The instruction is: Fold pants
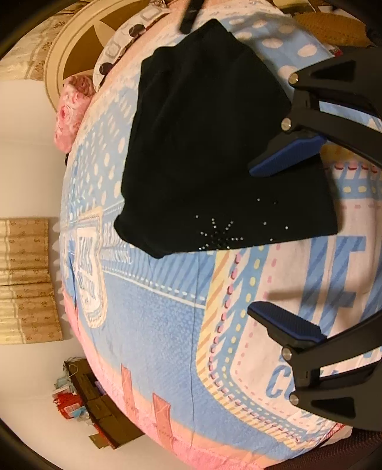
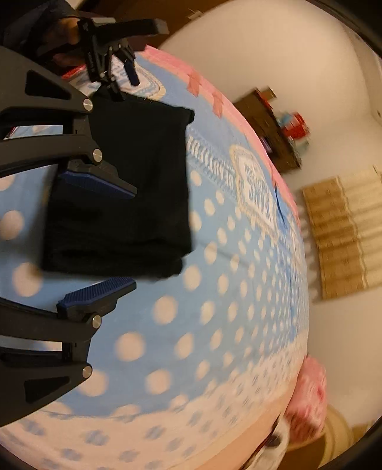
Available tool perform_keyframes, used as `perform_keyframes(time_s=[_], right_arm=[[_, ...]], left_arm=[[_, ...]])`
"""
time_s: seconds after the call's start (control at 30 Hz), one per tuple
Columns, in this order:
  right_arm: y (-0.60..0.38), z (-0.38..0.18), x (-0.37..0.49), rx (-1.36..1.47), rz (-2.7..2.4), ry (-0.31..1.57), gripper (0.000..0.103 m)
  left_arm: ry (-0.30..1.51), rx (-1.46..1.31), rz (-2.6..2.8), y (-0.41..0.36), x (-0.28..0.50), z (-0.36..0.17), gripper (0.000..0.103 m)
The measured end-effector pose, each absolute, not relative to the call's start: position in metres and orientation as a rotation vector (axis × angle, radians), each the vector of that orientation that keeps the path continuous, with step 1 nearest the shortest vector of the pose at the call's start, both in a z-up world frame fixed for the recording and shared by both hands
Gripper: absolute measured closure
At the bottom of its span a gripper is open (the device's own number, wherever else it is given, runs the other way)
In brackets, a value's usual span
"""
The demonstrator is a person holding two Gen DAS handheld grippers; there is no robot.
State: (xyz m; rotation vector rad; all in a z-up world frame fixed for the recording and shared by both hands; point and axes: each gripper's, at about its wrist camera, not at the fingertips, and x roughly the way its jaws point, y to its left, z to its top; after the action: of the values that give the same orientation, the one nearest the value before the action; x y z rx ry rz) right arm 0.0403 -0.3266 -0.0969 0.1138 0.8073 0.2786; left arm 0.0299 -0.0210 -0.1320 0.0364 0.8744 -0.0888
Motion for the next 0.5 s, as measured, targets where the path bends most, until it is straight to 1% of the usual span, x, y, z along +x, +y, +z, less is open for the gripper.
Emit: perform_keyframes(time_s=[0.1, 0.2, 0.23, 0.27, 0.3, 0.33, 0.37, 0.5], right_arm=[[-0.326, -0.12, 0.026, 0.142, 0.274, 0.838, 0.046], [-0.316, -0.129, 0.018, 0.115, 0.279, 0.831, 0.046], [-0.313, -0.129, 0.017, 0.1, 0.279, 0.817, 0.049], [-0.312, -0.128, 0.016, 0.097, 0.286, 0.805, 0.059], [-0.311, -0.128, 0.016, 0.1, 0.293, 0.801, 0.066], [-0.312, -0.127, 0.016, 0.099, 0.293, 0.79, 0.075], [-0.312, -0.127, 0.015, 0.099, 0.292, 0.787, 0.078], [-0.318, -0.126, 0.009, 0.138, 0.3, 0.782, 0.084]], left_arm=[[0.876, 0.037, -0.081, -0.019, 0.03, -0.133, 0.013], [0.877, 0.034, -0.078, -0.019, 0.03, -0.133, 0.012], [0.878, 0.033, -0.078, -0.02, 0.03, -0.133, 0.012], [0.878, 0.033, -0.079, -0.02, 0.029, -0.133, 0.012], [0.877, 0.035, -0.079, -0.02, 0.029, -0.134, 0.012], [0.877, 0.035, -0.078, -0.02, 0.028, -0.134, 0.012], [0.876, 0.034, -0.079, -0.02, 0.027, -0.134, 0.011], [0.885, 0.022, -0.083, -0.017, 0.027, -0.135, 0.01]])
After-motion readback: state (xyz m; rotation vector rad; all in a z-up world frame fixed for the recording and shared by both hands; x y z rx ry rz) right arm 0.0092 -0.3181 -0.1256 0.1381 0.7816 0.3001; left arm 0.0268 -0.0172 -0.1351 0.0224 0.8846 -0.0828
